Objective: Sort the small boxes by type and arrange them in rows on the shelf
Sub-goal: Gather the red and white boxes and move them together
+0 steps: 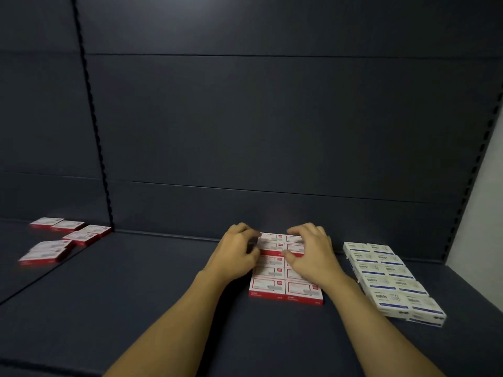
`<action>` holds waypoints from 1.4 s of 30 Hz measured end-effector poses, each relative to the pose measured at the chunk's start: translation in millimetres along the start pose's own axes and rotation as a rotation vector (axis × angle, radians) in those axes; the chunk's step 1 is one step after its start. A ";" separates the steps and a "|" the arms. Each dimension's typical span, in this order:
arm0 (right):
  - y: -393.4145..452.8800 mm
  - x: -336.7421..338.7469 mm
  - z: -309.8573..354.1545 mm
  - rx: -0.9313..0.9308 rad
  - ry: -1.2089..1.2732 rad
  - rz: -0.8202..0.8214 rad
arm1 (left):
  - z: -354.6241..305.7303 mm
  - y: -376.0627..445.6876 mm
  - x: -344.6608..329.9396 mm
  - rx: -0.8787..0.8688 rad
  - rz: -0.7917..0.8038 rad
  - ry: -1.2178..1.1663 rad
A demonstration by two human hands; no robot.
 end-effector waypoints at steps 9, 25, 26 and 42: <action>1.4 2.7 70.9 0.304 -0.151 0.221 | 49.2 -52.0 102.6 0.137 0.145 0.382; -22.9 -49.7 249.3 0.303 -0.129 0.583 | 110.2 -154.0 277.3 0.442 0.083 0.671; -25.2 -52.0 256.6 0.298 -0.136 0.591 | 115.7 -160.4 287.6 0.459 0.085 0.675; -46.4 -90.1 385.1 0.248 -0.115 0.489 | 194.8 -213.5 404.1 0.429 0.151 0.754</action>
Point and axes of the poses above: each hand's wrist, its own y-axis towards the middle knuckle, its own x-axis out of the back of the hand, z = x × y, the point moved 1 cm from there along y, towards the middle knuckle, and after that the axes turned 11 degrees about -z, right-handed, at the moved point
